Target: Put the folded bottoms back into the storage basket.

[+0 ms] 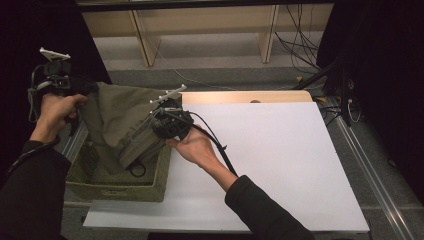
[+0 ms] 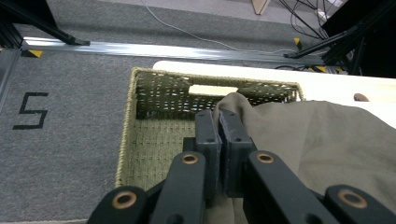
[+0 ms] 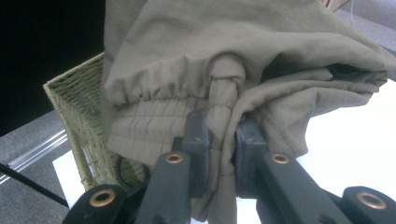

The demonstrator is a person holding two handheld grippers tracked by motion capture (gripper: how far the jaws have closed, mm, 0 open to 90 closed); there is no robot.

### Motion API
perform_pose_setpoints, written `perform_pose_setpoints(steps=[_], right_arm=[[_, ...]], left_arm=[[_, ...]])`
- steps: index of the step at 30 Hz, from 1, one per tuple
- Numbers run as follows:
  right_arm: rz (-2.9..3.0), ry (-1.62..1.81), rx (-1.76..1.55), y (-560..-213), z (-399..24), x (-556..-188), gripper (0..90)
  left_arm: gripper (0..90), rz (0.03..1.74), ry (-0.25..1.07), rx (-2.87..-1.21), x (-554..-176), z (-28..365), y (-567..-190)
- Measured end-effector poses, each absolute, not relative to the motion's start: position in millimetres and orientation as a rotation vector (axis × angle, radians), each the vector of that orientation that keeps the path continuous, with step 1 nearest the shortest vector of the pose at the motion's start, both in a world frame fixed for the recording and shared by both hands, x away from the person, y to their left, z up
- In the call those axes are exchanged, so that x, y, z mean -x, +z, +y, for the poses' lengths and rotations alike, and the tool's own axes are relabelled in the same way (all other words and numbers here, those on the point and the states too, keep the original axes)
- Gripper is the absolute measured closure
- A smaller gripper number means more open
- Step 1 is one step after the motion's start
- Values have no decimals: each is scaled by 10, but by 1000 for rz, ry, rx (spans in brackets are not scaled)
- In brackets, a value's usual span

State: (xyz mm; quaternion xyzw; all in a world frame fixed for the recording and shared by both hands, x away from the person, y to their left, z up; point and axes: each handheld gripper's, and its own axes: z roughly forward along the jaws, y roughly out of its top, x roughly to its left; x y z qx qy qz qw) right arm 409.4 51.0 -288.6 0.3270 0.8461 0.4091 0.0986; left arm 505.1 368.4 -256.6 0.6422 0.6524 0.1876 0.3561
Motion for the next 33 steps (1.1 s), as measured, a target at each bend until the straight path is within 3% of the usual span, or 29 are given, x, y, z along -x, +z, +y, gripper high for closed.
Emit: perform_pose_setpoints(steps=[33], right_arm=[[2556,1172,-946,-3080,821,-4056,788]], left_arm=[[871,1749,509,-1645,-5052,3868,-2686]])
